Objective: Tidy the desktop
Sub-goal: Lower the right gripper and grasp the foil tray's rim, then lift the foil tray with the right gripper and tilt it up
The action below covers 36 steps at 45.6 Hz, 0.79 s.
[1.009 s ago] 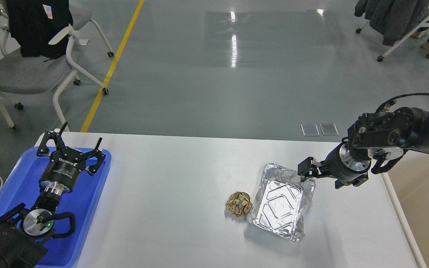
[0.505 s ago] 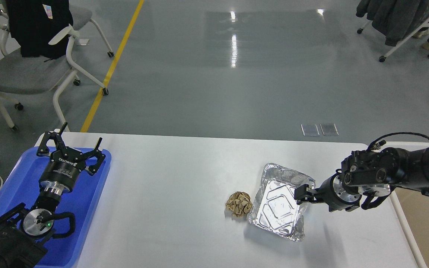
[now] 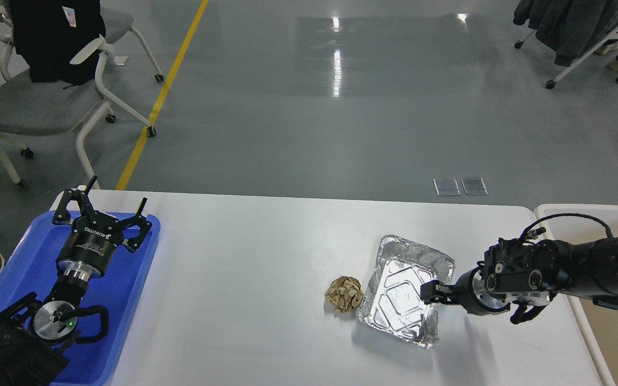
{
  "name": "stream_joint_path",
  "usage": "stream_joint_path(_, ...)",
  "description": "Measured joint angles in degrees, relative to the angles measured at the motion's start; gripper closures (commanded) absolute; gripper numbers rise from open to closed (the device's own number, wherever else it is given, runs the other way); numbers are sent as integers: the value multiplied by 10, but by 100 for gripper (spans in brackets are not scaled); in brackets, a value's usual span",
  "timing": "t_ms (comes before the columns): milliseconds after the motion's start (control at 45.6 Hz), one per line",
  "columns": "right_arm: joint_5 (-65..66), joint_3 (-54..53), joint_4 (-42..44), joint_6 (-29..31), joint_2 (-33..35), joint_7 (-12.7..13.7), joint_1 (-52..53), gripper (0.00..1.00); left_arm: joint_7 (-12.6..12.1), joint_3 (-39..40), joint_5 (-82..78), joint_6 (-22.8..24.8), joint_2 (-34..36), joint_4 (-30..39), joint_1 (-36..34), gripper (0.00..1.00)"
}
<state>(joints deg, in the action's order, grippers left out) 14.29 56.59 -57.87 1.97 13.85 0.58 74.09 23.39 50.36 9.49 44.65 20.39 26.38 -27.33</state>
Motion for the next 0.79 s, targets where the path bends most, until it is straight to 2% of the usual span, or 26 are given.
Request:
stream_joint_path(44,7,-2,3,-5,-2,0,-7,48,0,0,0,0,0,0,0,1)
stream_joint_path(132,17,-4,8,-12,-4,0,-16,68,0,0,0,0,0,0,0,1)
stream_joint_path(285,28,-5,12,-18,-6,0,-25,88,0,0,0,0,0,0,0,1)
stream_joint_path(373,31,-5,14,-20,-6,0,-27,94,0,0,0,0,0,0,0,1)
stream_joint_path(395,32,-5,14,-21,-7,0,-27,99,0,0,0,0,0,0,0,1)
stream_joint_path(790,32,-2,3,-17,-6,0,-4,100,0,0,0,0,0,0,0,1)
